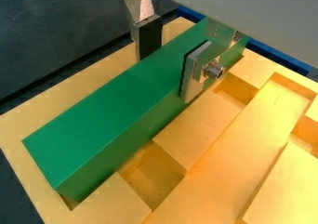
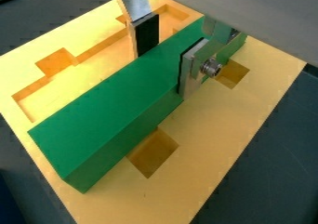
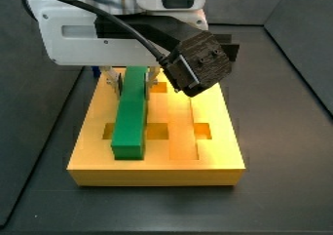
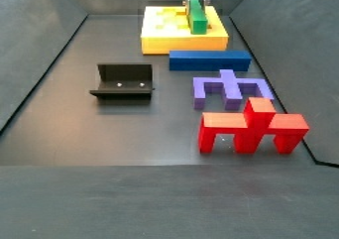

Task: Pick up the green object. Move up. Move to above the board. Insert the green object.
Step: Insert the green object.

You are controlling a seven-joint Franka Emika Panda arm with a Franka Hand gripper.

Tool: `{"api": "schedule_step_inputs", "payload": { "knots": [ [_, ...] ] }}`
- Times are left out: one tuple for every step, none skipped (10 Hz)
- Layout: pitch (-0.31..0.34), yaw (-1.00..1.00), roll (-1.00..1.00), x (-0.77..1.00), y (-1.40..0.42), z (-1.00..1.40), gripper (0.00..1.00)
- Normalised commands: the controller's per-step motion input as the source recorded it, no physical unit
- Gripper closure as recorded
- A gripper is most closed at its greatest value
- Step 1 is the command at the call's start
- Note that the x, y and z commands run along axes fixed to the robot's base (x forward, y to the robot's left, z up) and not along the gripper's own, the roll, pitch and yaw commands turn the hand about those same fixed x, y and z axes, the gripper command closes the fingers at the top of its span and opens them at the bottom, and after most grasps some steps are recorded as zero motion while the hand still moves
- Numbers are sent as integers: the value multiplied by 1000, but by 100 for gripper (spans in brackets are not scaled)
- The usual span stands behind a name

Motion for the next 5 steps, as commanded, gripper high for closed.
{"api": "schedule_step_inputs", "payload": {
  "knots": [
    [0, -3, 83, 0, -140, -120, 100],
    [0, -6, 60, 0, -111, -117, 100],
    [0, 0, 27, 0, -6, -143, 100],
    [0, 0, 0, 0, 0, -126, 100],
    [0, 0, 0, 0, 0, 0, 100]
  ]
}}
